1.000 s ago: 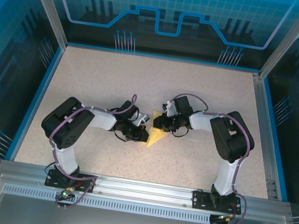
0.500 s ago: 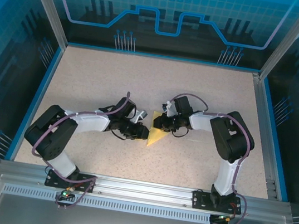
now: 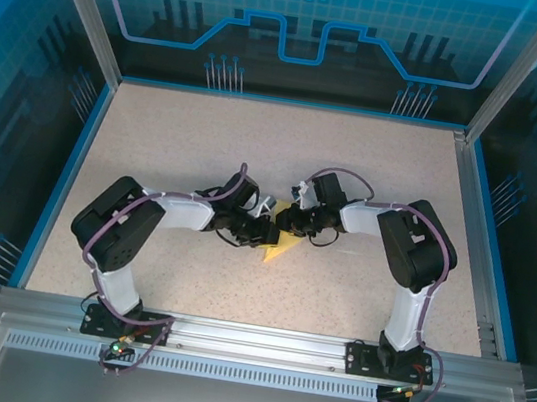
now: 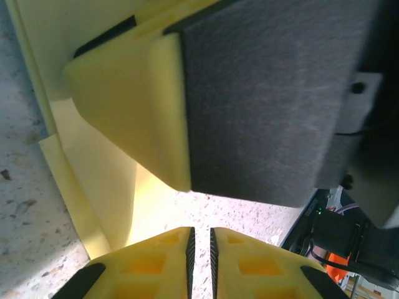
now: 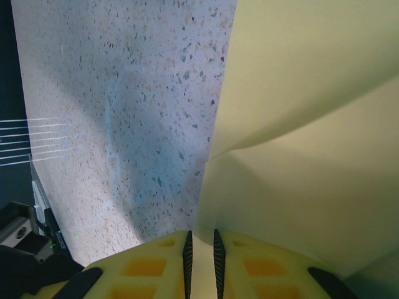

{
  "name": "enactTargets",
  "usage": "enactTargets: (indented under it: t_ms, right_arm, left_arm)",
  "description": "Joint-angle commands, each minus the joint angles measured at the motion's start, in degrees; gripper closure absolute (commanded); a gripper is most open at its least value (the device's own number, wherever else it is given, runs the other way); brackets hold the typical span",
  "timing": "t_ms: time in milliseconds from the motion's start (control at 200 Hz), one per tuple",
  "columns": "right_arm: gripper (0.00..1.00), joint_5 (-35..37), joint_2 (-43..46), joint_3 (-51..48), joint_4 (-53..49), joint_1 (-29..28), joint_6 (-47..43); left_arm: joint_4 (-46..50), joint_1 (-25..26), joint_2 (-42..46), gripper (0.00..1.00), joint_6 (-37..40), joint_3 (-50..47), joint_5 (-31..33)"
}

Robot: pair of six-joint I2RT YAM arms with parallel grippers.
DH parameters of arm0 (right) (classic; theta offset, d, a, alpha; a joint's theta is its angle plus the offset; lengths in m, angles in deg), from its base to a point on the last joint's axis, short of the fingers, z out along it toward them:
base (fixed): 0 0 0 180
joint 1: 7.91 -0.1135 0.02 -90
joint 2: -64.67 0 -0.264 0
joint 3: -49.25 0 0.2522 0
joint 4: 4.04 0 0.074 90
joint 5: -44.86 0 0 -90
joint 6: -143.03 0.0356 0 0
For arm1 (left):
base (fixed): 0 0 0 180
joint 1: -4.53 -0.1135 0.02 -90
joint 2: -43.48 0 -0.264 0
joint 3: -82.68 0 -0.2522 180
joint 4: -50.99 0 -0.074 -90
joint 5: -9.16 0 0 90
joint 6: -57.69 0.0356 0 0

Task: Fold a paper plane with a square sheet of paper (pick it up from the middle)
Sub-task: Fourth fold the wing at the center of the table.

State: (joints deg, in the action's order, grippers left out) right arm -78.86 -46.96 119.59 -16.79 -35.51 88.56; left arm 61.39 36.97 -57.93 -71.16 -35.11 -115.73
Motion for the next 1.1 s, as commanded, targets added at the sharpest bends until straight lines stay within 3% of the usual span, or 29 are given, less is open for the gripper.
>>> enactTargets:
  t_ms: [0, 1095]
  right_arm:
    - [0.8, 6.2, -3.8, -3.3, -6.8, 0.5, -1.5]
    - [0.8, 7.1, -4.5, -3.3, -7.6, 0.6, -1.5]
  left_arm:
    - [-0.8, 0.2, -1.5, 0.83, -0.4, 1.2, 0.6]
    - [7.4, 2.9, -2.7, 0.83, 6.8, -10.4, -6.4]
